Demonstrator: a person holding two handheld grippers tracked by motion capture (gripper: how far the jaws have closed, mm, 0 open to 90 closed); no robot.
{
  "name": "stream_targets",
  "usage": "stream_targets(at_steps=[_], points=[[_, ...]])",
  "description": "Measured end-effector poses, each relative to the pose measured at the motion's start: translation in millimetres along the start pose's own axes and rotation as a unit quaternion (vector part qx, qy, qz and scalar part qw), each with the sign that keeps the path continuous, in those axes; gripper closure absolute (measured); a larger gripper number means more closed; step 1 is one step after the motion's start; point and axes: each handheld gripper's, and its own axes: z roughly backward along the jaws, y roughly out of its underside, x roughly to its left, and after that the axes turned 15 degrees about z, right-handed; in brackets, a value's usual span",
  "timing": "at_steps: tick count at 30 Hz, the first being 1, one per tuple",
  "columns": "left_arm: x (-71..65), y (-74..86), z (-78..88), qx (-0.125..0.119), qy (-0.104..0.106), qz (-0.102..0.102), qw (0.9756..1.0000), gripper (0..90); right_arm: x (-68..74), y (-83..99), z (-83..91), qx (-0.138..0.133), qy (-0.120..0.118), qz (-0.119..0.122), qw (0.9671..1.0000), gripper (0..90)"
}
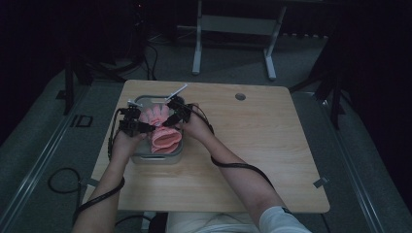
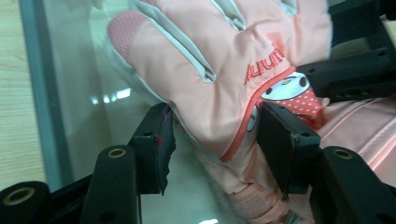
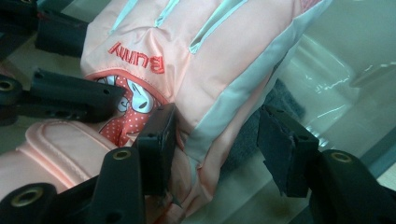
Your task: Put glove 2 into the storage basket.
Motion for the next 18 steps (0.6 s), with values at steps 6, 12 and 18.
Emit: stream_targets(at_steps=[6,12,18], points=[[1.9,1.1,-2.0,0.001,-0.005,-0.006,1.0,45.7,3.1,0.4,1.3,0.005,0.021,0.018,0.9996,44.1],[-0.7,2.0,-1.5,-0.001,-0.019,-0.016,0.9997,45.8,-4.5,5.3,1.4,-0.008,0.004,0.004,1.0,43.4],[-2.1,1.4,-0.7,0.0,-0.036,-0.027,0.999,45.9,-3.4,4.1,2.2,-0.007,0.016,0.012,0.9998,43.3]])
